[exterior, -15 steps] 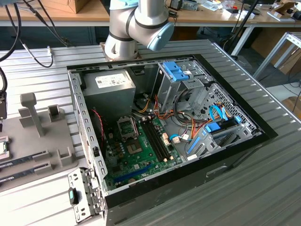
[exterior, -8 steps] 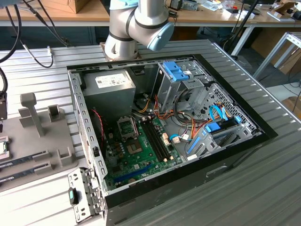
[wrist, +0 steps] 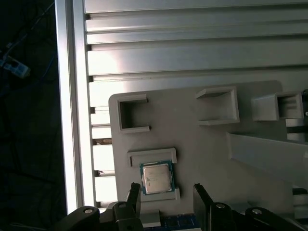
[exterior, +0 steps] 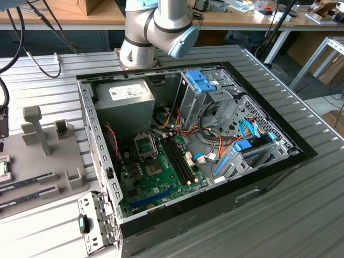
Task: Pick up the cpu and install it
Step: 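Pick up the cpu and move it towards the insertion slot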
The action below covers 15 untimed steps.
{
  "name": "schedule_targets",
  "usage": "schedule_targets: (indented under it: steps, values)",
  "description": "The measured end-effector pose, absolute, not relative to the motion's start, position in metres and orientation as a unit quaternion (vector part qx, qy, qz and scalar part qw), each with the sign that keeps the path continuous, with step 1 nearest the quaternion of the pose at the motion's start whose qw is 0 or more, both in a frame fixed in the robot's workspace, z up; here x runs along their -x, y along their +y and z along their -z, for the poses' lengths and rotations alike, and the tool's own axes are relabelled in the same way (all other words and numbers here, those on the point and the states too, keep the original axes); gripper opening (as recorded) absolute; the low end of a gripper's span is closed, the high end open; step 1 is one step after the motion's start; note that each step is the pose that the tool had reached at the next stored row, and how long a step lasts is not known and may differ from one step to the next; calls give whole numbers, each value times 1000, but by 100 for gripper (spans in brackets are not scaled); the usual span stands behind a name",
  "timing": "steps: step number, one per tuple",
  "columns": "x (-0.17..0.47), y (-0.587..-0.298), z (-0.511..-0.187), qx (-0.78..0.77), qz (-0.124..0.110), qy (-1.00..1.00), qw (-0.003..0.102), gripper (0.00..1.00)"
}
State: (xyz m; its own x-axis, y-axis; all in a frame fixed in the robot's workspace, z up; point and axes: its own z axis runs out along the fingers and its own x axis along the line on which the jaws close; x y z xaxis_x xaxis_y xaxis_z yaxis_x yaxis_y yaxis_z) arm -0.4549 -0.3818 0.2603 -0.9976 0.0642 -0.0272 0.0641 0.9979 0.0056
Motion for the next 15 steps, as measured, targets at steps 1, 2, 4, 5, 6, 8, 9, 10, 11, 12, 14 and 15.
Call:
schedule_targets:
  steps: [1,2,4,5,6,8,9,10,11,12,14,15]
  values:
    - [455,-382,-260,-32,-2,999,14,56]
    - [455,-382,-260,-32,-2,999,14,56]
    - [455,-382,-259,-32,-2,999,14,56]
    - [455,-382,-259,-32,-2,999,14,56]
    - [455,-382,-259,-32,-2,999,14,56]
    - [455,-382,-258,-32,-2,999,14,56]
    - [455,-382,-258,-32,-2,999,14,56]
    - [455,-382,-257,-32,-2,999,14,56]
    - [455,-382,-257,-32,-2,999,14,56]
    - [455,-382,-256,-32,-2,999,14,56]
    - [455,-382,-255,-32,-2,999,14,56]
    - [455,-382,-255,-32,-2,999,14,56]
